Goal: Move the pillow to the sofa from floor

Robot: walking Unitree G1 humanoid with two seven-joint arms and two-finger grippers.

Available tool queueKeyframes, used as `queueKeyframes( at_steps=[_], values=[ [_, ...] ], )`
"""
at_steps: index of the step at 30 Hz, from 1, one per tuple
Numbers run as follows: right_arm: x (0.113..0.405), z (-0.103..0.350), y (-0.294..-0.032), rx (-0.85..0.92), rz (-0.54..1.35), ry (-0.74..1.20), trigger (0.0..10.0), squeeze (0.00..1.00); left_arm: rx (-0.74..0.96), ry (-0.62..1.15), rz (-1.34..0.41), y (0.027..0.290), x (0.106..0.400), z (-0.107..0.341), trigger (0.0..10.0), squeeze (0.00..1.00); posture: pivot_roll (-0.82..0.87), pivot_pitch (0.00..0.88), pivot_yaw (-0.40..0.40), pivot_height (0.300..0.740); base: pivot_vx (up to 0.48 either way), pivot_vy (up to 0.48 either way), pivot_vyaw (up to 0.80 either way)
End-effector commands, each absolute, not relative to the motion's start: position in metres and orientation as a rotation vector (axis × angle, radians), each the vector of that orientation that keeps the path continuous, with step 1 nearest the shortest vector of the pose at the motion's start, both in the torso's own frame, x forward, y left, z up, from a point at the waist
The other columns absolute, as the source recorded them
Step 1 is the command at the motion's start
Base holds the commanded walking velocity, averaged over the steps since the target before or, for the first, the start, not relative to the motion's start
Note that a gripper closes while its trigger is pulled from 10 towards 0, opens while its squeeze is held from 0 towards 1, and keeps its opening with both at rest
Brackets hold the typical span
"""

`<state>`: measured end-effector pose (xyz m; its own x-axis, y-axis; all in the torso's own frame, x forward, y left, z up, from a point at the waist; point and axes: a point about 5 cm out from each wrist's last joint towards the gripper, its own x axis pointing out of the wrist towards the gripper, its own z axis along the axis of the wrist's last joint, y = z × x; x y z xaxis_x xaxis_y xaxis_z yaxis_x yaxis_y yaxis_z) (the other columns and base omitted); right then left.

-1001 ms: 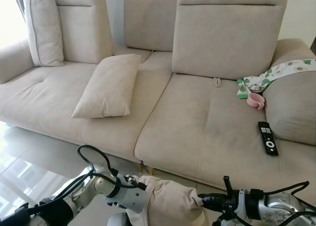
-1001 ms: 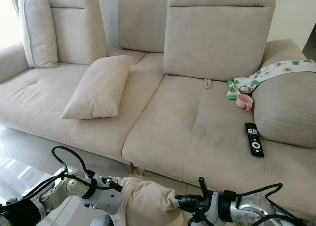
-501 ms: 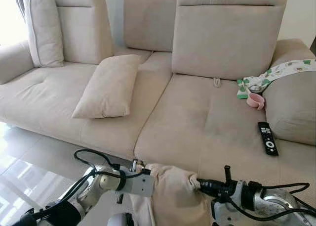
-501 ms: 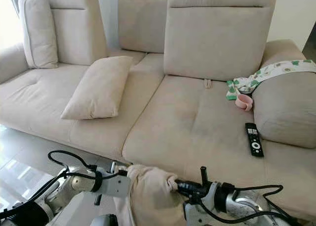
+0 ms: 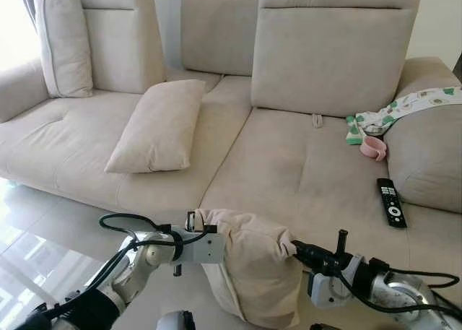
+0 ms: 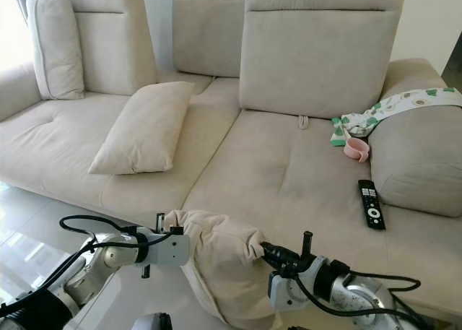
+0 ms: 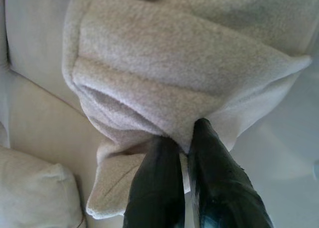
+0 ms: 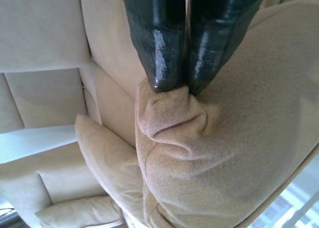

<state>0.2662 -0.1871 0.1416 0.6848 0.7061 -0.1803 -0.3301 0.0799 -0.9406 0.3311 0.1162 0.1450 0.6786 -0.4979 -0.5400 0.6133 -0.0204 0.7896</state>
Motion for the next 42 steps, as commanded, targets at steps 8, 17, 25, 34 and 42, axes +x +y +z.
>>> queueKeyframes(
  at_steps=[8,17,25,34,42],
  values=[
    [0.265,0.153,-0.171,-1.161,0.742,-0.465,10.0,0.00,1.397,0.083,-0.885,0.113,0.332,0.156,10.0,0.00,0.16,0.070,0.046,0.517,0.000,0.000,0.00],
    [0.264,0.153,-0.162,-1.125,0.717,-0.484,10.0,0.00,1.448,0.102,-0.905,0.114,0.330,0.156,10.0,0.00,0.15,0.062,0.052,0.547,0.000,0.000,0.00],
    [0.263,0.154,-0.163,-1.126,0.710,-0.482,10.0,0.00,1.464,0.107,-0.904,0.114,0.331,0.157,10.0,0.00,0.15,0.059,0.051,0.572,0.000,0.000,0.00],
    [0.263,0.156,-0.162,-1.130,0.705,-0.487,10.0,0.00,1.479,0.112,-0.895,0.115,0.333,0.159,10.0,0.00,0.15,0.053,0.047,0.602,0.000,0.000,0.00],
    [0.262,0.158,-0.158,-1.131,0.711,-0.499,10.0,0.00,1.502,0.094,-0.873,0.117,0.337,0.164,10.0,0.00,0.15,0.046,0.039,0.632,0.000,0.000,0.00]
  ],
)
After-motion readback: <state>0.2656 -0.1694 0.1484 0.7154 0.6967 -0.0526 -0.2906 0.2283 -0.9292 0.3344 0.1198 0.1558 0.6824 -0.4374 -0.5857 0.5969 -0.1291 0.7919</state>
